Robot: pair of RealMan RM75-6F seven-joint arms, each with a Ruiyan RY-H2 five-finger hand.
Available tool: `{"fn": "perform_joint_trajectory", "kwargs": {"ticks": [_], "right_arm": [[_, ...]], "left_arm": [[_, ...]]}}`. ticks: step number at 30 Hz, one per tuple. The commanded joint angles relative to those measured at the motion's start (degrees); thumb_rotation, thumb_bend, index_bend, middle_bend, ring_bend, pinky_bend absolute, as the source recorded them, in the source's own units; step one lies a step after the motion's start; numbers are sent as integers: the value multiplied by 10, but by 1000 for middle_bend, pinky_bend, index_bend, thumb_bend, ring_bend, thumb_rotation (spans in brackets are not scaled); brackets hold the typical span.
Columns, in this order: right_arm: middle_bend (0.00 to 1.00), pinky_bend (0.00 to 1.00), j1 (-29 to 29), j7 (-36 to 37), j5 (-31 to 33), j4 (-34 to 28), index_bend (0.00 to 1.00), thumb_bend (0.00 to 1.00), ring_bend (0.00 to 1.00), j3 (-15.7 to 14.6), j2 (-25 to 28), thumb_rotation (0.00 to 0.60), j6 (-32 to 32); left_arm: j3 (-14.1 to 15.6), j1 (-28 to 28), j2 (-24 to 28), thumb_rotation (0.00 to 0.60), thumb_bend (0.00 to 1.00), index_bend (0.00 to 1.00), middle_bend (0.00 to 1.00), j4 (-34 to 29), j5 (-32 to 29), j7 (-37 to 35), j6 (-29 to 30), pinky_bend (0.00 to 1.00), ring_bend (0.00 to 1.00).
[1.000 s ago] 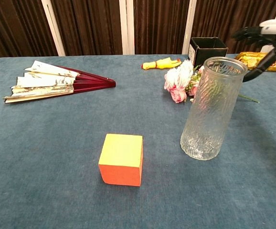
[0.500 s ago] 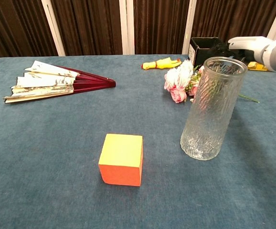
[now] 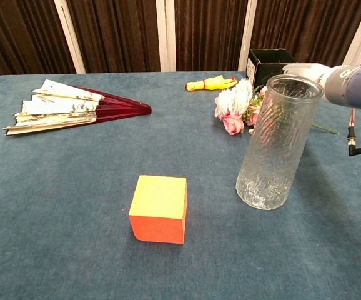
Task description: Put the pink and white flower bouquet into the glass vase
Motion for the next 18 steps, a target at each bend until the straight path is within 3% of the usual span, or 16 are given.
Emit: {"fn": "perform_joint_trajectory", "kwargs": {"ticks": [1,7,18], "right_arm": [[40,0,8,8,-3,20,120,0,12,2,-16,600,-6],[65,0,19,14,-10,57,150,0,22,3,-45,600,-12],[296,0,31,24,-38,107,374,0,293,11,-99,600,7]], "left_arm": [[-2,0,-1,600,248,73,0,-1,-2,2,2,23,0],[-4,-3,-4,600,248,73,0,0,-9,10,-4,23,0],[-9,-7,-1,600,249,91,0,1,-24,6,-14,23,0]]}}
